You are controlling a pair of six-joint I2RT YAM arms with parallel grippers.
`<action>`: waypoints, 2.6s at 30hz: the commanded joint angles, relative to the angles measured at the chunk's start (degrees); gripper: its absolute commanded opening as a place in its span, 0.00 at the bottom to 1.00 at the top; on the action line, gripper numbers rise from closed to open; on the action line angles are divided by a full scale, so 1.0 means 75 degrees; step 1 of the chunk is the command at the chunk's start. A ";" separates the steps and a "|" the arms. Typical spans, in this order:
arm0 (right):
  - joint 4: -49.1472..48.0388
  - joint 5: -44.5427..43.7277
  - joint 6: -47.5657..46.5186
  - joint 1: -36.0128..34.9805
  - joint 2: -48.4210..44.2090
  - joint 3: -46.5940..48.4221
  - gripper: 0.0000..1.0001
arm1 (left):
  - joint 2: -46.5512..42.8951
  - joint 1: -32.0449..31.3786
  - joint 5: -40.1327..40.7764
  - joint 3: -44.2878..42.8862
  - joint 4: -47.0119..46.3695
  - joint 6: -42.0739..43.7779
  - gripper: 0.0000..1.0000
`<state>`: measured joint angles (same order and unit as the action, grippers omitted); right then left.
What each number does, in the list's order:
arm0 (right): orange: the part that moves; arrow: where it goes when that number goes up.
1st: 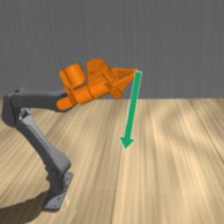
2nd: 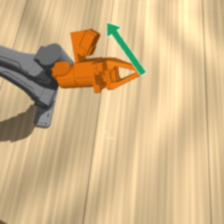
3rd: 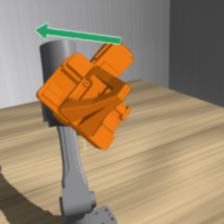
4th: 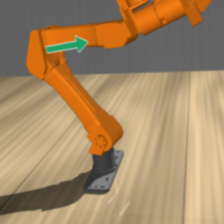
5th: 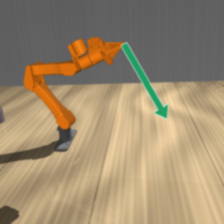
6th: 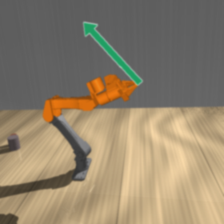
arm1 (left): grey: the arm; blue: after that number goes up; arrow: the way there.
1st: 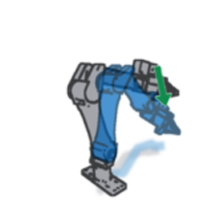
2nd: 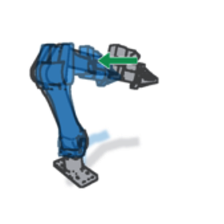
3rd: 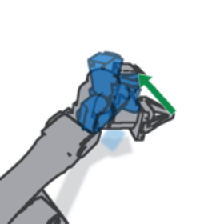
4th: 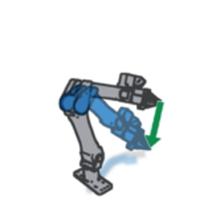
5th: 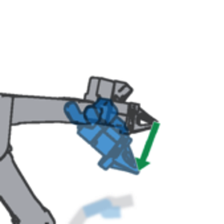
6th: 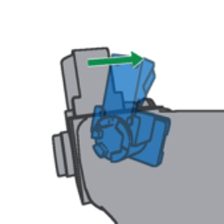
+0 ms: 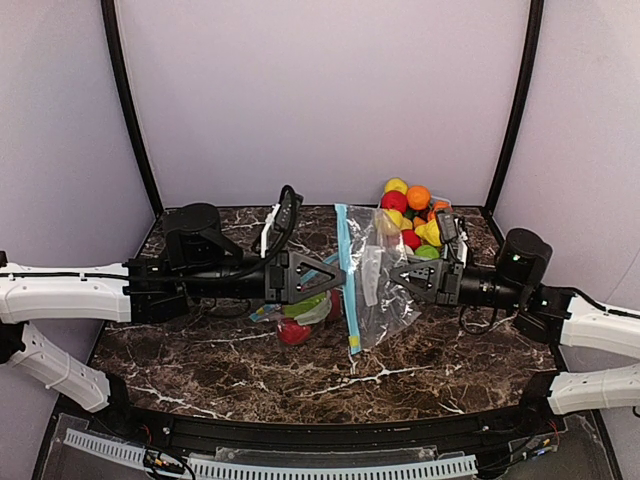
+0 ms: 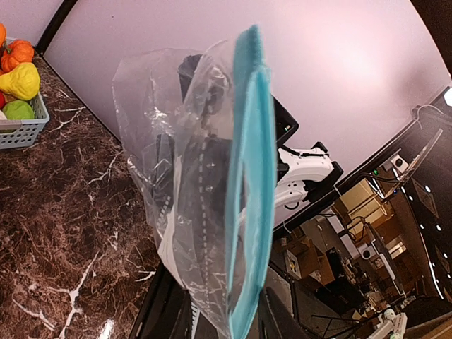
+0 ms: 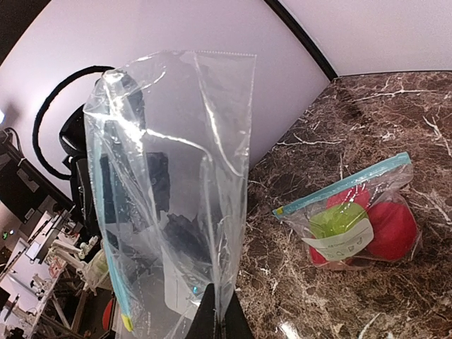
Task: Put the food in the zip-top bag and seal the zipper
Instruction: Pass from the right arm to the left
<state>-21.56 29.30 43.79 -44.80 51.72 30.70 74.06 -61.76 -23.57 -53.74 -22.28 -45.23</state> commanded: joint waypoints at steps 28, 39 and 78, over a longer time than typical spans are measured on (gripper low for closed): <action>-0.0453 0.0133 0.0265 0.0055 -0.0259 -0.0224 0.00 | -0.0497 0.0027 0.0492 0.0573 -0.0192 -0.0035 0.29; -0.0372 0.0186 0.0232 0.0054 -0.0232 -0.0172 0.00 | -0.0215 0.0020 0.0112 0.0375 -0.0375 -0.0160 0.22; 0.0379 -0.0341 -0.0051 0.0055 0.0044 -0.0090 0.00 | 0.0370 0.0016 -0.0227 -0.0059 -0.0704 -0.0245 0.04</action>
<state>-20.67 28.84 44.62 -44.77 51.55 29.65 76.73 -61.76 -24.58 -52.53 -26.39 -47.22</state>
